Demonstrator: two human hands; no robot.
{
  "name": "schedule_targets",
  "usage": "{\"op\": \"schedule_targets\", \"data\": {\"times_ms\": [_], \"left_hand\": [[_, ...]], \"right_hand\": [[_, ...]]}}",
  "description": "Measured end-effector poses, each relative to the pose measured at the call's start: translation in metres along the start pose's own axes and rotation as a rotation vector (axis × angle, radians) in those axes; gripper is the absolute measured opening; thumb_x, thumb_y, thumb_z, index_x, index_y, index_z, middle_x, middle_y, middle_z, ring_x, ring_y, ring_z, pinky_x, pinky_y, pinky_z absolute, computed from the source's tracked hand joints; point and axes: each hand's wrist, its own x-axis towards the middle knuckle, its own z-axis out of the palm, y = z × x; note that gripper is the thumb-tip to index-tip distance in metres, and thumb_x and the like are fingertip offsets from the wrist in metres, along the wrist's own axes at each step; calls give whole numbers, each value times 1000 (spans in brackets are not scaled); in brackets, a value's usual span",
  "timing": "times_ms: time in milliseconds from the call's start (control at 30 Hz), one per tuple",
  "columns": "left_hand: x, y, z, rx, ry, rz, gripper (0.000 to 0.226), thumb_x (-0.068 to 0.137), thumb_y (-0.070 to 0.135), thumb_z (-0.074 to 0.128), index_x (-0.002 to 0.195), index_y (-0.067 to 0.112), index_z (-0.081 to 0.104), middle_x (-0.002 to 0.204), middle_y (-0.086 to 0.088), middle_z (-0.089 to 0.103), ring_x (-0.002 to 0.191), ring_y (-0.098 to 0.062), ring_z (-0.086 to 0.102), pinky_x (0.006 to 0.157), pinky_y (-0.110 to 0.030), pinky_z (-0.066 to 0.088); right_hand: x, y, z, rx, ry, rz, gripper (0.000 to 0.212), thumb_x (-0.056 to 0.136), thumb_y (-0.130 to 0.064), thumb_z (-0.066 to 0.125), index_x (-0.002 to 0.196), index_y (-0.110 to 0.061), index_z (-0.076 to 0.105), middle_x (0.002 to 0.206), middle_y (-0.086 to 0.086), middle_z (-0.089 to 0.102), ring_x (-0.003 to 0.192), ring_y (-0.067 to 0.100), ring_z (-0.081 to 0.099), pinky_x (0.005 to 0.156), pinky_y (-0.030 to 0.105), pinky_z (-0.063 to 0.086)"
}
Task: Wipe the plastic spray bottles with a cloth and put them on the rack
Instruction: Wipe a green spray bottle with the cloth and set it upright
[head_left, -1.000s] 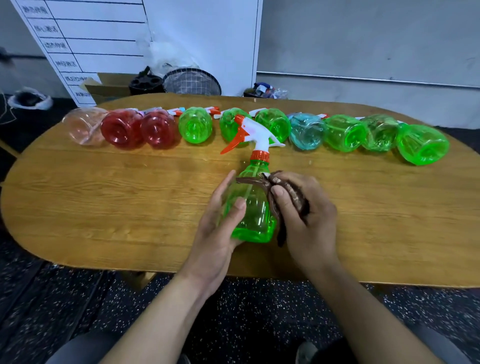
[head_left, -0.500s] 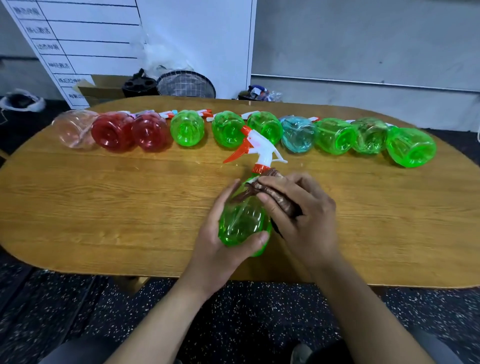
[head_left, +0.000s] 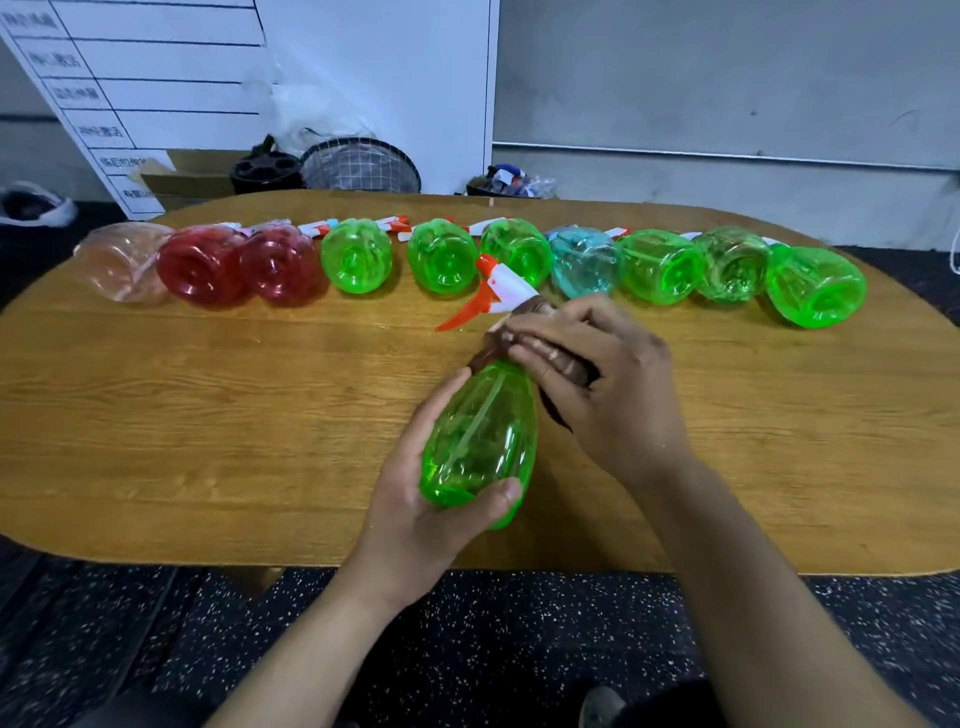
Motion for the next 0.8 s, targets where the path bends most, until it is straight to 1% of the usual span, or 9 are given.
{"op": "schedule_targets", "data": {"times_ms": [67,100,200,333,467,533,633,733,800], "left_hand": [[1,-1,0,-10,8,0,92,75,20,90,155,29,46,146,16,60,134,-8,61,108,-31,54],[0,0,1,5,-1,7,92,75,17,90,155,30,46,147,20,59,134,-6,60,107,-27,54],[1,2,1,77,-39,40,92,75,32,89,156,35,45,152,28,52,140,-2,53,107,-20,50],[0,2,0,51,-46,30,89,77,33,87,156,35,45,152,18,55,142,-11,54,111,-32,52],[0,0,-1,64,-56,27,91,75,37,87,156,38,45,157,18,50,144,-10,51,112,-32,52],[0,0,-1,71,-56,17,92,74,40,88,156,41,45,157,20,50,144,-7,51,112,-34,53],[0,2,-1,109,-60,9,94,73,46,87,157,42,44,157,22,48,146,-6,48,116,-44,49],[-1,3,0,176,-75,34,93,75,44,86,157,41,44,160,23,46,151,-5,42,122,-49,42],[-2,3,1,193,-68,44,92,76,44,86,157,41,44,161,24,45,152,-4,39,123,-49,39]], "right_hand": [[2,-1,-1,-9,-39,-43,26,97,-35,74,120,-25,78,100,-1,66,86,14,64,68,39,57],[4,0,-3,-41,-11,-20,27,97,-37,73,121,-26,78,101,-1,66,86,13,64,68,39,57],[10,2,-9,-69,106,68,28,97,-38,71,122,-26,77,105,0,69,89,14,66,72,41,58],[12,2,-11,52,-94,-66,26,96,-33,77,119,-23,79,102,0,69,90,15,67,74,41,57],[12,7,-10,-16,81,59,28,97,-33,76,122,-20,78,107,2,71,94,16,68,78,40,58],[12,5,-9,-7,69,48,27,96,-32,77,121,-20,78,106,2,70,93,15,68,79,37,57],[13,2,-10,25,7,-16,25,95,-29,78,119,-22,78,103,0,70,91,12,66,78,35,56],[15,0,-10,-28,160,69,27,96,-33,76,120,-21,78,105,1,71,93,12,67,80,27,55],[14,-3,-7,-64,195,88,28,96,-34,77,121,-21,78,104,1,70,91,13,67,78,26,55]]}}
